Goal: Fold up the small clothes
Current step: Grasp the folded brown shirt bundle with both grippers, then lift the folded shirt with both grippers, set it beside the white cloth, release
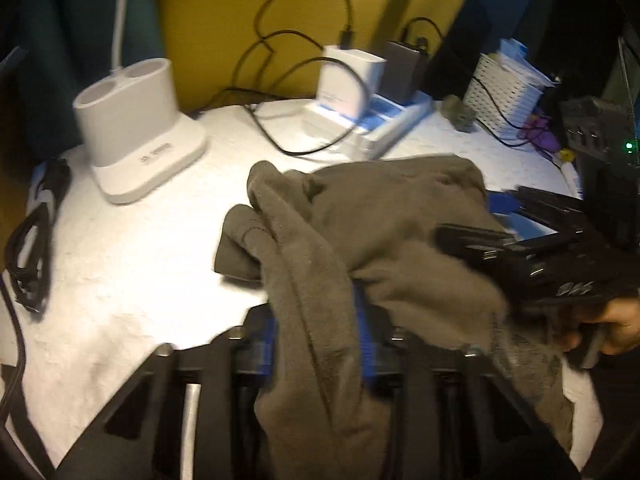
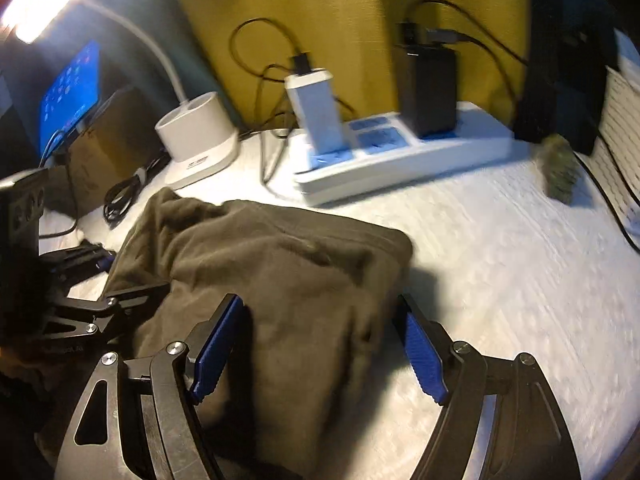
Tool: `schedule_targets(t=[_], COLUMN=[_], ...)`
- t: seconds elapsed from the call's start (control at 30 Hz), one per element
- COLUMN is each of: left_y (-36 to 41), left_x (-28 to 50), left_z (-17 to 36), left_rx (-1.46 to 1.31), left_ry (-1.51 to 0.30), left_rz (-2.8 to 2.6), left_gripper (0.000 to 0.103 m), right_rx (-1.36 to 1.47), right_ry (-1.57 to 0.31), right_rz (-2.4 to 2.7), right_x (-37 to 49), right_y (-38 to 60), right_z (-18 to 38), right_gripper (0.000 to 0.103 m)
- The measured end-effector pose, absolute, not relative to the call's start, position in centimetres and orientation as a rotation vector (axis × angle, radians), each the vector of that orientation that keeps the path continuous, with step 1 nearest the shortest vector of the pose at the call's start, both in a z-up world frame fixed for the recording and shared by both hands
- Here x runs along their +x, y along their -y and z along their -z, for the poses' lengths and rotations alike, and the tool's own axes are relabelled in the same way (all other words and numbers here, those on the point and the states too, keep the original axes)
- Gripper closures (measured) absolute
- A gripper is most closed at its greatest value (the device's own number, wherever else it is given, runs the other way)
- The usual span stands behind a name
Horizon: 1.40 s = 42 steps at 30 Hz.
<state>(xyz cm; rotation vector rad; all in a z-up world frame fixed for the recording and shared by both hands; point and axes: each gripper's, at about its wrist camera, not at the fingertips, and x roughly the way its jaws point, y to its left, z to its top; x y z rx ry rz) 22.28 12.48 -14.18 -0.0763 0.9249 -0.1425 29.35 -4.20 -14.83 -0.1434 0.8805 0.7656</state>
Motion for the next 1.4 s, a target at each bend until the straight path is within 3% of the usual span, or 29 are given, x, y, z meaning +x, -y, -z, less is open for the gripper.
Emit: schedule_targets(t=[0.07, 0.1, 0.13, 0.17, 0.23, 0.97, 1.4], left_y=[-12.1, -12.2, -12.2, -12.1, -11.9, -10.0, -9.8], left_x=[22.1, 22.1, 22.0, 22.0, 21.8, 13.2, 3.7], left_z=[14.2, 14.2, 14.2, 14.1, 13.9, 5.3, -1.0], left_rx=[-0.054, -0.068, -0.077, -0.074, -0.060, -0.053, -0.049], left_ry=[-0.899, -0.895, -0.893, -0.890, -0.880, -0.579, -0.361], left_rz=[0.137, 0.138, 0.141, 0.144, 0.137, 0.112, 0.078], left_gripper=[0.078, 0.079, 0.081, 0.082, 0.084, 0.087, 0.087], right_rx=[-0.179, -0.183, -0.185, -0.186, -0.198, -0.258, -0.242], right_ry=[-0.870, -0.870, -0.869, -0.872, -0.870, -0.595, -0.373], right_rz=[-0.776, -0.786, -0.790, -0.802, -0.813, -0.819, -0.866], right_x=[29.1, 29.0, 28.8, 28.8, 28.5, 17.9, 8.8], right_y=[3.2, 3.0, 2.8, 2.6, 2.2, 4.8, 6.5], right_z=[14.9, 14.9, 14.9, 14.9, 15.0, 5.1, -2.0], right_gripper=[0.025, 0.030, 0.056, 0.073, 0.081, 0.085, 0.085])
